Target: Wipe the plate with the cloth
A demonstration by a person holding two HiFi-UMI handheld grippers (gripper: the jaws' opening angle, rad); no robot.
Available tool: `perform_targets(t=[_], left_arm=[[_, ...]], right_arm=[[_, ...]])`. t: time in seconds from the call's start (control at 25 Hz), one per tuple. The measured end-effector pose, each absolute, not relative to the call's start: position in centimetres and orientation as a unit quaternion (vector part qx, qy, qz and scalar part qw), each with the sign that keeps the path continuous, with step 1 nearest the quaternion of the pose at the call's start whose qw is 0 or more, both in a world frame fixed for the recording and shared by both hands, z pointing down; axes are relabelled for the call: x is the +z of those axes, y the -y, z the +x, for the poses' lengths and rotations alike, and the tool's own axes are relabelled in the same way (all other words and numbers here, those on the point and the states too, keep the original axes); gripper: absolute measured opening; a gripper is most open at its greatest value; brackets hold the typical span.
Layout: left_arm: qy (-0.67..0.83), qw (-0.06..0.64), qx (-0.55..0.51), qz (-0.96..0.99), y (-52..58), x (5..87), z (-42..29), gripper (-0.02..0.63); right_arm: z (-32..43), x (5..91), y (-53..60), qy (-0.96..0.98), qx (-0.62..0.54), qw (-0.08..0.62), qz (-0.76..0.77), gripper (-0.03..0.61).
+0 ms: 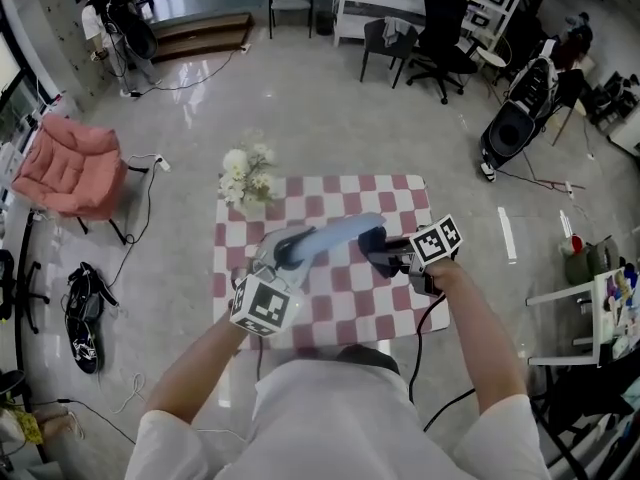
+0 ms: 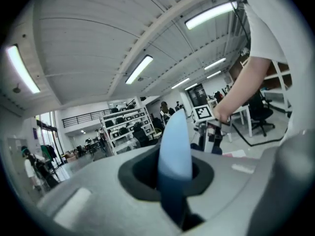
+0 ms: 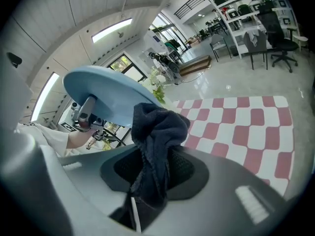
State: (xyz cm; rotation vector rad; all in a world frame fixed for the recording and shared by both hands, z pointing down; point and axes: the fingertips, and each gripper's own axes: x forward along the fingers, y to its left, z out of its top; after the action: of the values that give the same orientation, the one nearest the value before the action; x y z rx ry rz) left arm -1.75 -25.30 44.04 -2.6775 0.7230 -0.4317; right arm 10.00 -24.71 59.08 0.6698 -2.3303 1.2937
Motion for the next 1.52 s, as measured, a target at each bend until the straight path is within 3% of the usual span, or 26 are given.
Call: perform_targets(t=[0.76, 1.52], left_arm=[[-0.348, -0.06, -0.083, -0.932, 27.6, 44.1, -0.7, 0.041], [-0.395, -0.137, -0.089, -0.904, 27.4, 47.8, -2.5, 0.043]], right_arm=[[14.1, 59.8, 22.5, 0.846, 0.423, 0.218, 0.24, 0.133], [15.7, 59.1, 22.8, 0.868, 0.356, 0.175, 0.299, 0.133]])
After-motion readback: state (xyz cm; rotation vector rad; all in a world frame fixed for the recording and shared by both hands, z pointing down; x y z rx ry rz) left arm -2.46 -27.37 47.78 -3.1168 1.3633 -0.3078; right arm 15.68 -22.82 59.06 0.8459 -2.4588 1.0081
